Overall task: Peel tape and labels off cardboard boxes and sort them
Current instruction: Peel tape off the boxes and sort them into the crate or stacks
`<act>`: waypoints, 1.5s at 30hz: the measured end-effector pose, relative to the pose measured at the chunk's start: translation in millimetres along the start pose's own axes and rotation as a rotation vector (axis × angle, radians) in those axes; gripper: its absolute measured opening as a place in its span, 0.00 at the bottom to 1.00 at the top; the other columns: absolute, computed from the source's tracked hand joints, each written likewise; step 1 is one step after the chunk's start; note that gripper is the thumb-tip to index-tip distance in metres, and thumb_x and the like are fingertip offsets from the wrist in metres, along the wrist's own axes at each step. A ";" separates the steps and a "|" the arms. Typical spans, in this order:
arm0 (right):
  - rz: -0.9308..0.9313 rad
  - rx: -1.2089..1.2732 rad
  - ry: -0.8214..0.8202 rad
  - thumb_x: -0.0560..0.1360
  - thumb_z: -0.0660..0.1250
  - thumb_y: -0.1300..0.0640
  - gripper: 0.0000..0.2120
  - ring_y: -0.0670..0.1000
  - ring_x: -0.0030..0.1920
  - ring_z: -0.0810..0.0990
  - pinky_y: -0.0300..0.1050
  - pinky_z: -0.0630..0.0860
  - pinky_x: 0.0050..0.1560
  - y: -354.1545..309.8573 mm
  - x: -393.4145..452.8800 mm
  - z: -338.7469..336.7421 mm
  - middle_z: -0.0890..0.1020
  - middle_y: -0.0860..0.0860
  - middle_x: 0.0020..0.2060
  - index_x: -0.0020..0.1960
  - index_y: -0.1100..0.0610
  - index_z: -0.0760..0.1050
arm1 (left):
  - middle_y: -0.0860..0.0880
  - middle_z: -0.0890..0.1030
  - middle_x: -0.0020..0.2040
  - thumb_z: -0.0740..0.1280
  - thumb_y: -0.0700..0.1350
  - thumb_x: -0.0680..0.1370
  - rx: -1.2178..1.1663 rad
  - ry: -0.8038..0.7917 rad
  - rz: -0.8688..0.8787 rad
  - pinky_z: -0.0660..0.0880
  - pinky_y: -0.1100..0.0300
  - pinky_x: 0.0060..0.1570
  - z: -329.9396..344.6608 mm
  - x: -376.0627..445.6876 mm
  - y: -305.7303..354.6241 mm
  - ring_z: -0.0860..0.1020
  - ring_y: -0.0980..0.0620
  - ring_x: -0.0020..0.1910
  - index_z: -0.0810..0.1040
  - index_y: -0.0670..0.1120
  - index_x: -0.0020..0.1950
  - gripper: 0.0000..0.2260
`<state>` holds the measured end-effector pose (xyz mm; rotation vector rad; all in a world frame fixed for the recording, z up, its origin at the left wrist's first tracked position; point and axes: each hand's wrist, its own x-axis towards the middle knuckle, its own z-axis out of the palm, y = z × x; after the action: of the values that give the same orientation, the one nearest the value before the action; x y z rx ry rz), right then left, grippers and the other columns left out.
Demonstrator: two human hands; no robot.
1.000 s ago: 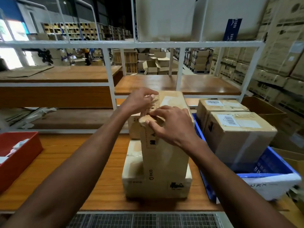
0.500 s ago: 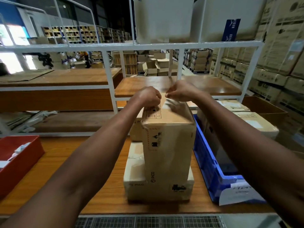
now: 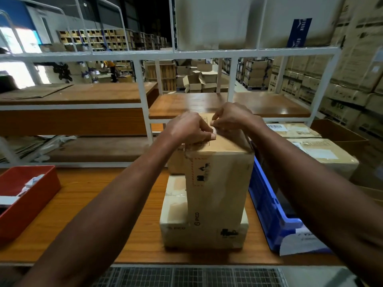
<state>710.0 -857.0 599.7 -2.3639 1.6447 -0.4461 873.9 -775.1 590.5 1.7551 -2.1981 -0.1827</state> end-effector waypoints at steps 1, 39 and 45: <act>-0.009 0.031 -0.026 0.79 0.72 0.48 0.10 0.47 0.46 0.83 0.42 0.75 0.38 -1.1 -2.8 -4.1 0.86 0.49 0.48 0.57 0.51 0.84 | 0.53 0.84 0.58 0.70 0.58 0.79 -0.003 -0.022 -0.002 0.81 0.50 0.54 -3.8 -1.2 -1.0 0.80 0.54 0.53 0.83 0.55 0.65 0.17; 0.153 -0.037 0.200 0.78 0.50 0.25 0.33 0.57 0.57 0.77 0.68 0.69 0.66 -5.3 -160.9 11.2 0.75 0.50 0.61 0.65 0.51 0.68 | 0.46 0.70 0.76 0.57 0.65 0.83 -1.081 -0.102 -0.583 0.77 0.47 0.60 169.6 -93.4 -72.9 0.74 0.43 0.68 0.66 0.54 0.79 0.27; 0.250 0.034 0.056 0.70 0.41 0.16 0.45 0.67 0.72 0.69 0.75 0.65 0.70 33.3 -164.1 -3.5 0.59 0.52 0.78 0.81 0.36 0.49 | 0.41 0.85 0.57 0.61 0.68 0.80 -1.310 -0.320 -0.729 0.81 0.45 0.57 204.3 -92.4 -70.1 0.83 0.42 0.55 0.72 0.44 0.72 0.32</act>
<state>626.4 -714.5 571.9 -2.1022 1.9095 -0.4909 890.0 -722.5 362.0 1.5350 -0.8742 -1.6713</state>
